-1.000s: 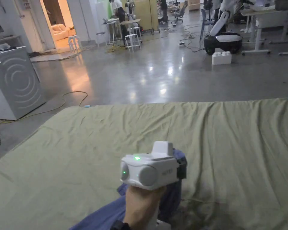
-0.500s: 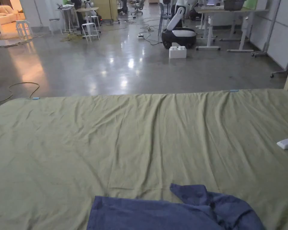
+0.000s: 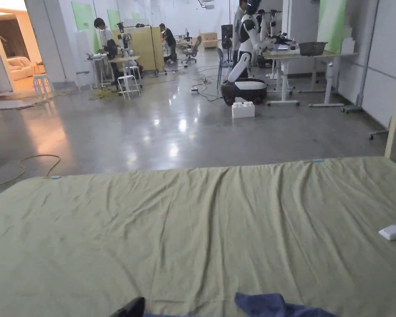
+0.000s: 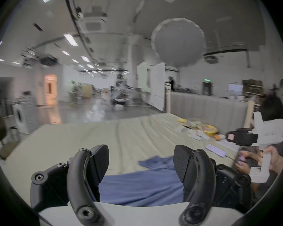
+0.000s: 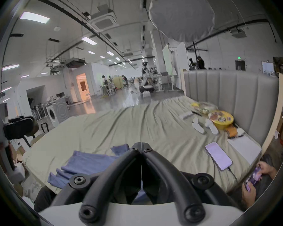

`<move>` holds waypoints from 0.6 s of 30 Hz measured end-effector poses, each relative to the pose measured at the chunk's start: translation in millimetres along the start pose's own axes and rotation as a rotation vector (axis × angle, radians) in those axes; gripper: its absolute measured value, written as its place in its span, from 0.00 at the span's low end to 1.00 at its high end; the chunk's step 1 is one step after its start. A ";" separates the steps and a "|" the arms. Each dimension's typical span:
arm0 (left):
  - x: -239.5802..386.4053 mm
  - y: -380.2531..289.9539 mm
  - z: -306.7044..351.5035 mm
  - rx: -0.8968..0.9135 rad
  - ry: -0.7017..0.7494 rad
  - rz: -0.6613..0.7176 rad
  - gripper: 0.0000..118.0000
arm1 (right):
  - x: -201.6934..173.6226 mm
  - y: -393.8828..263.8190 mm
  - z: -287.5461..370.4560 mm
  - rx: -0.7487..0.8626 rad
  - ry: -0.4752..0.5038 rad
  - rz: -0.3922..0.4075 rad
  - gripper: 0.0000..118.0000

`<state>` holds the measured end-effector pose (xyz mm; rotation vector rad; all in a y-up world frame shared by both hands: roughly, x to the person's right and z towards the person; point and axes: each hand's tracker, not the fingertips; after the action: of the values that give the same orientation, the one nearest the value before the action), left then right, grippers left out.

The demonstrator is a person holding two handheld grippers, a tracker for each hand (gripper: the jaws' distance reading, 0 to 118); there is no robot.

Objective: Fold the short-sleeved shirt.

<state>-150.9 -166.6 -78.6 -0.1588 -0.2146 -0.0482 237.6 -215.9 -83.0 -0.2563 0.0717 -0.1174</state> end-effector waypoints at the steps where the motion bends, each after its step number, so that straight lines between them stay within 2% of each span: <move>1: -9.1 4.1 13.5 0.014 0.059 0.008 0.68 | -4.4 4.8 0.4 0.022 0.015 0.013 0.01; 7: -29.8 15.4 61.1 0.080 0.294 -0.018 0.46 | -22.6 22.9 7.0 0.096 0.078 0.068 0.01; 8: -30.6 15.7 64.2 0.081 0.288 -0.022 0.37 | -25.0 24.3 8.1 0.103 0.080 0.077 0.01; 9: -31.9 15.9 67.9 0.077 0.283 -0.022 0.15 | -27.3 25.1 9.2 0.114 0.079 0.089 0.01; 10: -32.4 14.8 70.5 0.077 0.288 -0.020 0.03 | -29.3 24.4 9.8 0.119 0.079 0.098 0.01; 13: -31.8 5.8 76.1 0.115 0.260 -0.002 0.02 | -32.5 19.9 11.0 0.139 0.073 0.119 0.01; 18: -21.6 3.0 69.8 0.082 0.252 -0.033 0.01 | -31.0 17.5 13.3 0.119 0.085 0.084 0.01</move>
<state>-186.4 -151.6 -16.4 -0.0666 0.0324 -0.0915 209.9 -191.9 -73.0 -0.1296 0.1593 -0.0490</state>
